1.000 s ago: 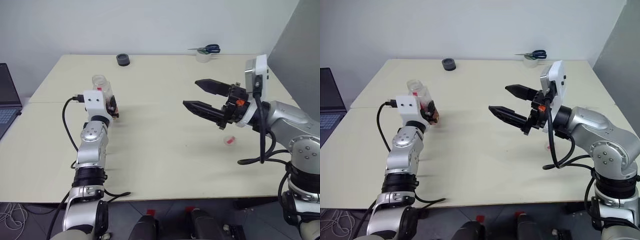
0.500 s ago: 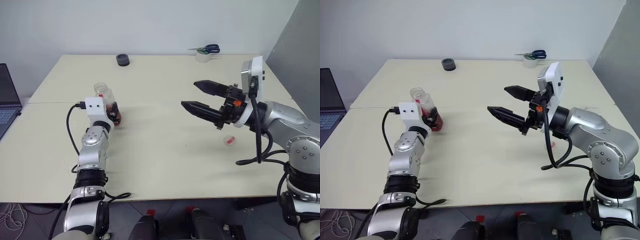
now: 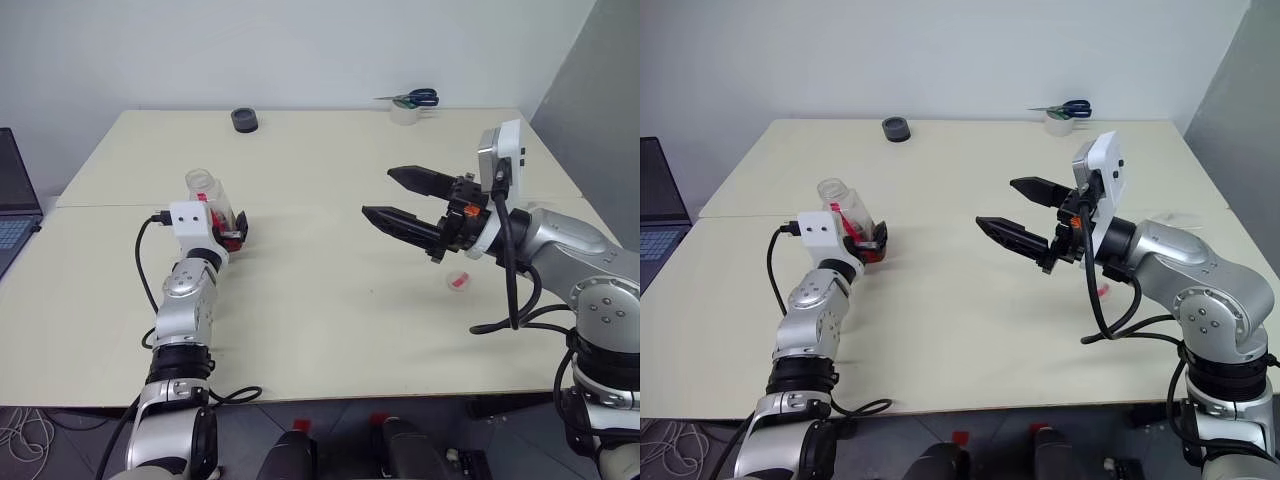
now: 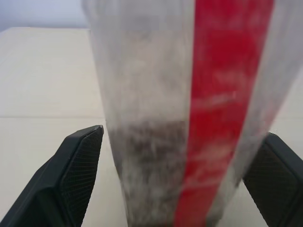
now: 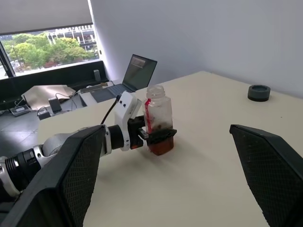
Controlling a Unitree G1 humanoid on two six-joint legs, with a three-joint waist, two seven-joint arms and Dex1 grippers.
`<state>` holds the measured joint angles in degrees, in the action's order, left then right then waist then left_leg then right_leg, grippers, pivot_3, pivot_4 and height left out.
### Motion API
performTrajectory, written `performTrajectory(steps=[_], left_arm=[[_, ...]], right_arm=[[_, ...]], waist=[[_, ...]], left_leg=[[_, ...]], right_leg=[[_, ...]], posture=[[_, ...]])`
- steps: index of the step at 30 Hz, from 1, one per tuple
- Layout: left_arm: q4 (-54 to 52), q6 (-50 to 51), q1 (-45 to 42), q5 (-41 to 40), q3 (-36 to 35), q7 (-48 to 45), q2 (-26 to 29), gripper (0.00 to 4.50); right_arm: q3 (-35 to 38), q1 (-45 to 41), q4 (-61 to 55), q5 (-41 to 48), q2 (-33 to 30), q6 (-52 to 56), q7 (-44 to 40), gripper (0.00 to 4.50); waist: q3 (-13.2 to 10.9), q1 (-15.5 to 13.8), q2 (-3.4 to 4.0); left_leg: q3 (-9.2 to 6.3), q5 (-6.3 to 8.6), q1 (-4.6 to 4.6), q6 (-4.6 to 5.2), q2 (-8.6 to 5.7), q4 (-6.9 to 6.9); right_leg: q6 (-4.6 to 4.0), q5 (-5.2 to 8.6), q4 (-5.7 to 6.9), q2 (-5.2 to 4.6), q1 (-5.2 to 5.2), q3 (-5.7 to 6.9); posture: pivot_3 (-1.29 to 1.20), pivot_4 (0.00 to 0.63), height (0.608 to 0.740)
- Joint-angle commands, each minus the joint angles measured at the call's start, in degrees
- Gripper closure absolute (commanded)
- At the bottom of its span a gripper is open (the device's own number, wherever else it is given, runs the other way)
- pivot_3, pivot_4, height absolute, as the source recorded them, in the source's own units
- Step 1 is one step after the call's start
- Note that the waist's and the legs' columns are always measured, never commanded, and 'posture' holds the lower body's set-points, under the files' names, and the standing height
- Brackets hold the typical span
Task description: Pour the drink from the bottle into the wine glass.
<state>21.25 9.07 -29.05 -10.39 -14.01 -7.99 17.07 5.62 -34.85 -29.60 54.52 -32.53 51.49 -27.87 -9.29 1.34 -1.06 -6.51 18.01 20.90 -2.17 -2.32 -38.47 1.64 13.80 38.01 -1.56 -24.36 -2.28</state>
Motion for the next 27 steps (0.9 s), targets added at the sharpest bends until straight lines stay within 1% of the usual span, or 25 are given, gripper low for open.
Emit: performTrajectory(steps=[1, 6, 11, 13, 15, 17, 18, 21, 24, 27], left_arm=[[-7.7, 2.4, 3.6, -0.8, 0.7, 0.4, -1.5, 0.02], [-17.6, 8.1, 10.0, -1.4, 1.5, 0.9, -3.3, 0.02], [-27.2, 15.2, 16.0, -1.0, 2.8, 0.5, -2.2, 0.02], [-33.2, 18.6, 19.4, -1.2, 4.3, -1.5, -0.3, 0.02], [-39.6, 21.4, 22.6, -2.3, 6.0, -5.2, 2.6, 0.02], [-45.8, 23.5, 24.4, -6.3, 7.4, -11.0, 5.6, 0.02], [-48.8, 24.9, 24.6, -9.6, 7.6, -14.0, 6.7, 0.02], [-54.7, 29.1, 23.2, -18.8, 8.1, -22.4, 10.2, 0.02], [-56.7, 32.2, 19.7, -25.9, 8.5, -29.2, 14.0, 0.02], [-55.2, 32.8, 15.5, -28.3, 9.6, -33.3, 16.8, 0.02]], right_arm=[[0.3, 3.0, -3.8, -1.6, -0.6, -2.4, -0.3, 0.00], [0.5, 7.7, -6.1, -1.6, 0.4, -2.6, 1.4, 0.00], [2.0, 16.2, -6.4, -3.3, 0.3, -3.5, 3.1, 0.00], [-0.1, 19.3, -6.6, -9.0, -2.0, -5.3, 3.4, 0.00], [-0.6, 20.9, -5.8, -12.5, -1.8, -5.0, 6.7, 0.00], [0.7, 21.3, -4.1, -13.1, 0.8, -3.8, 10.9, 0.00], [1.6, 21.2, -3.2, -13.0, 2.7, -3.3, 12.9, 0.00], [4.8, 19.8, 0.8, -12.5, 8.7, -2.4, 19.3, 0.00], [9.3, 16.8, 7.1, -11.8, 14.6, -2.8, 25.3, 0.00], [17.9, 11.5, 15.6, -7.6, 21.8, -4.3, 33.4, 0.00]], waist=[[0.0, 0.0, 0.00], [0.0, -0.1, -0.01], [0.0, -0.1, -0.05], [0.0, 0.0, -0.05], [0.0, 0.0, -0.05], [0.0, 0.0, -0.05], [0.0, 0.1, -0.05], [0.0, 0.2, -0.04], [0.0, 0.2, 0.00], [0.0, 0.3, 0.04]], left_leg=[[0.00, 0.00, 0.00, 0.00, 0.00, 0.01], [0.00, 0.00, -0.02, 0.00, 0.01, 0.00], [-0.01, 0.01, -0.07, 0.01, 0.01, 0.00], [0.01, 0.01, -0.07, 0.01, 0.00, 0.01], [0.07, 0.01, -0.08, 0.01, 0.00, 0.02], [0.05, 0.00, -0.11, 0.00, 0.05, 0.02], [0.03, 0.00, -0.13, 0.00, 0.07, 0.02], [0.01, 0.00, -0.17, -0.01, 0.10, 0.01], [0.09, 0.00, -0.21, -0.01, 0.07, 0.02], [0.16, -0.01, -0.23, -0.01, 0.09, 0.03]], right_leg=[[0.00, 0.00, -0.01, 0.00, 0.00, -0.02], [0.00, 0.00, 0.01, -0.01, 0.01, -0.05], [0.00, 0.00, -0.01, -0.01, 0.10, -0.05], [0.01, 0.00, -0.03, -0.01, 0.11, -0.05], [0.01, 0.00, -0.01, 0.00, 0.08, -0.06], [0.00, 0.00, 0.01, 0.07, 0.09, -0.05], [0.00, 0.00, 0.02, 0.10, 0.11, -0.05], [0.00, 0.00, 0.01, 0.18, 0.19, -0.05], [0.00, 0.01, 0.03, 0.21, 0.20, -0.09], [-0.01, 0.01, 0.04, 0.31, 0.20, -0.08]], posture=[[0.00, 0.150, 0.740], [0.00, 0.150, 0.740], [0.00, 0.150, 0.740], [0.00, 0.150, 0.740], [0.00, 0.150, 0.740], [0.00, 0.150, 0.740], [0.00, 0.150, 0.740], [0.00, 0.150, 0.740], [0.00, 0.150, 0.740], [0.00, 0.150, 0.740]])
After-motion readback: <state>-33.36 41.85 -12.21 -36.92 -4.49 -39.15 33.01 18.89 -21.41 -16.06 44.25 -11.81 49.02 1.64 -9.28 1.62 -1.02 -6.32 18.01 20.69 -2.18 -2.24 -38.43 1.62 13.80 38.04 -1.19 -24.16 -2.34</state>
